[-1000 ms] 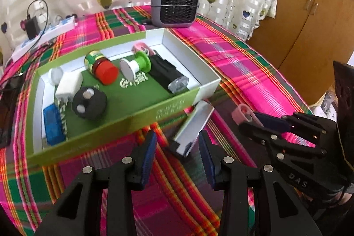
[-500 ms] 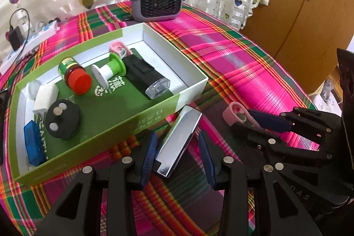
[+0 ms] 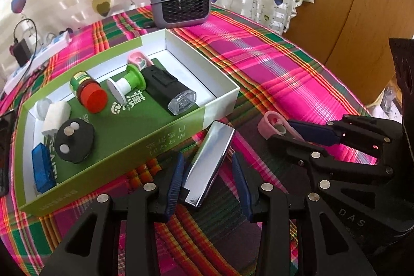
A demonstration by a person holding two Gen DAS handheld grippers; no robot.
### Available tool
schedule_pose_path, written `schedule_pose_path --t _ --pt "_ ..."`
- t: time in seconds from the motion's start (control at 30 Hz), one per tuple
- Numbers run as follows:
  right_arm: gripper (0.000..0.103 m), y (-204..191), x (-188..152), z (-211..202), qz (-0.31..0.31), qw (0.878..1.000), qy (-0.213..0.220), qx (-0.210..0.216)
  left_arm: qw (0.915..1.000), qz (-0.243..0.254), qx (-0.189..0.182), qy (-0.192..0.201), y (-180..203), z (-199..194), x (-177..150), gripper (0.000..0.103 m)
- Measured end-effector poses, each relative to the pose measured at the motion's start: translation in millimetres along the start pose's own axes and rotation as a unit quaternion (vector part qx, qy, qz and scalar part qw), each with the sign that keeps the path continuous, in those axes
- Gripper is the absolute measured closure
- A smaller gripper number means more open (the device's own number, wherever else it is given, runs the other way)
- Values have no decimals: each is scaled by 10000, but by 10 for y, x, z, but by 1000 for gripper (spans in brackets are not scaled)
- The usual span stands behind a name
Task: Organize rigid objects
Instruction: 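Close the left gripper on the silver bar while the right holds the pink clip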
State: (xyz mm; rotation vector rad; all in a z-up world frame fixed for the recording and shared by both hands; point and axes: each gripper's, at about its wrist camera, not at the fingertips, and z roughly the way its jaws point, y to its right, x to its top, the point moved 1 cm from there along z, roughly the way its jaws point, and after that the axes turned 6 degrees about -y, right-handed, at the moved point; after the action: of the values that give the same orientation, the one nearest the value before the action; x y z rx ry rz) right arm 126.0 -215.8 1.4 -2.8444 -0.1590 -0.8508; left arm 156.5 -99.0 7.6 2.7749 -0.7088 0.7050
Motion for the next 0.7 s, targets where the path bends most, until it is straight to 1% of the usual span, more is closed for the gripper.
schedule_pose_path --t 0.13,0.43,0.7 --pt "78 5 1 0 -3 10000 -1 -1 10000 -41 49 9 -17 -2 -3 72" --pt "78 -5 8 4 -26 10000 -6 -33 10000 -4 20 15 -13 -16 -21 75" --pt "78 -11 10 6 -38 10000 -8 -49 10000 -16 -7 26 -4 -20 -24 76"
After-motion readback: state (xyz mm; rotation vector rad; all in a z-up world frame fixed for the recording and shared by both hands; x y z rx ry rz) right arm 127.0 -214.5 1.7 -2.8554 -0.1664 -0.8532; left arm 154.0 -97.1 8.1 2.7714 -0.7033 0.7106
